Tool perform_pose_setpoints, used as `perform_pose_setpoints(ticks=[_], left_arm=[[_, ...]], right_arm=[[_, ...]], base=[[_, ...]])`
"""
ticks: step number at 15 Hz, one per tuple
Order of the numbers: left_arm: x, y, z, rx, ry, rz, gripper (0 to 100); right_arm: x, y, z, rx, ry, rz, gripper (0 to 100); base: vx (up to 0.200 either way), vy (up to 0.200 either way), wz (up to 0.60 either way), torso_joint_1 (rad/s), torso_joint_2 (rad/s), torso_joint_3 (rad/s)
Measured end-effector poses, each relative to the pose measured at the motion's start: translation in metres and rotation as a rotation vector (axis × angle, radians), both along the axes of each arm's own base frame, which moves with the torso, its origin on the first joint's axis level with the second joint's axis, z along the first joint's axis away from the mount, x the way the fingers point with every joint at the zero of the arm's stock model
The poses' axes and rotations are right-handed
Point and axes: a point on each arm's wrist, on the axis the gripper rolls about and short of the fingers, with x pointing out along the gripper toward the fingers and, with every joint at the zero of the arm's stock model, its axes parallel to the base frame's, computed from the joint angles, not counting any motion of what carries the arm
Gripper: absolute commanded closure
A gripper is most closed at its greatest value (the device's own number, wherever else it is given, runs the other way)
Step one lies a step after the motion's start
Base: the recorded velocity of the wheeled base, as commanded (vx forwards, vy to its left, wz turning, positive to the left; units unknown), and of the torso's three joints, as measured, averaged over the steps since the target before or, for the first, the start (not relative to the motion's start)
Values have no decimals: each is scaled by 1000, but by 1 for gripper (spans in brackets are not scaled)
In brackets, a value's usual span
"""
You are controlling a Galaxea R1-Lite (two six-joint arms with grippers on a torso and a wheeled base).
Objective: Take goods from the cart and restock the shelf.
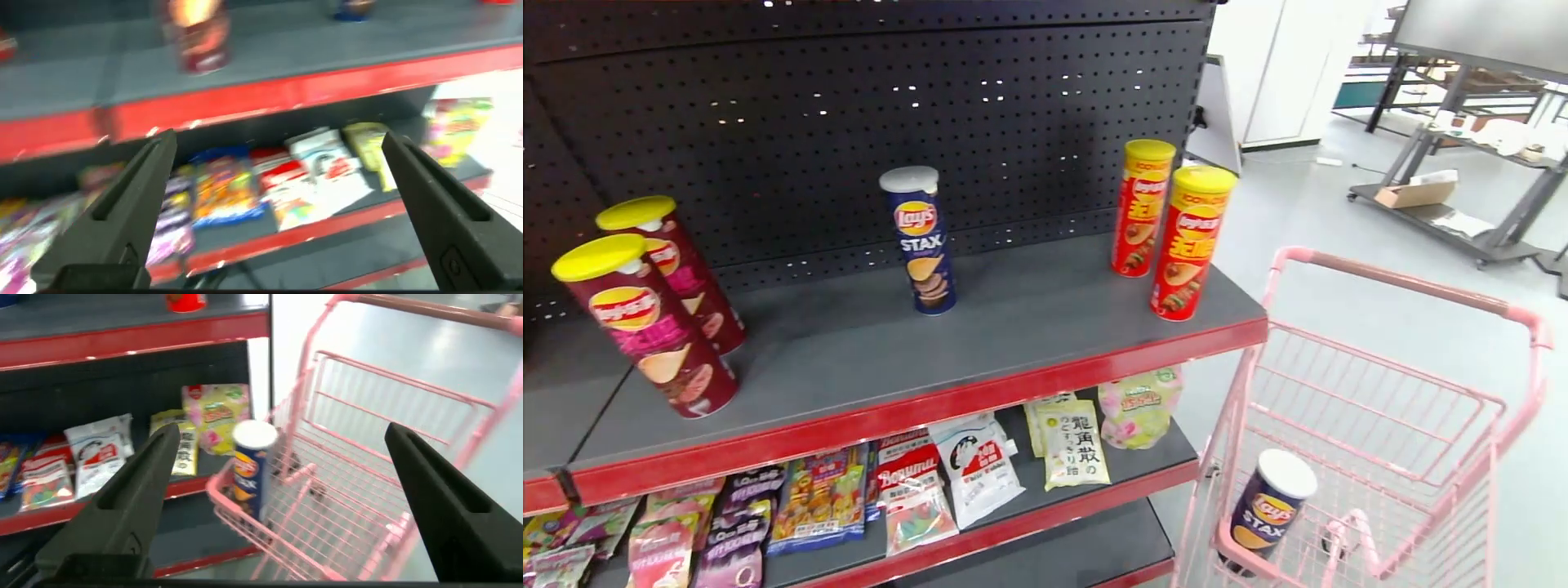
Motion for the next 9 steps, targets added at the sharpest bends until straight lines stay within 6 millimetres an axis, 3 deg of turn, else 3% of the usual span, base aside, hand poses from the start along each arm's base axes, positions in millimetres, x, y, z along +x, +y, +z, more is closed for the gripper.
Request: perform_pose_setpoints(ticks=[9], left_arm=[[0,0,0,0,0,0,0]], right_arm=[[0,0,0,0,0,0,0]], base=[[0,0,0,0,0,0]])
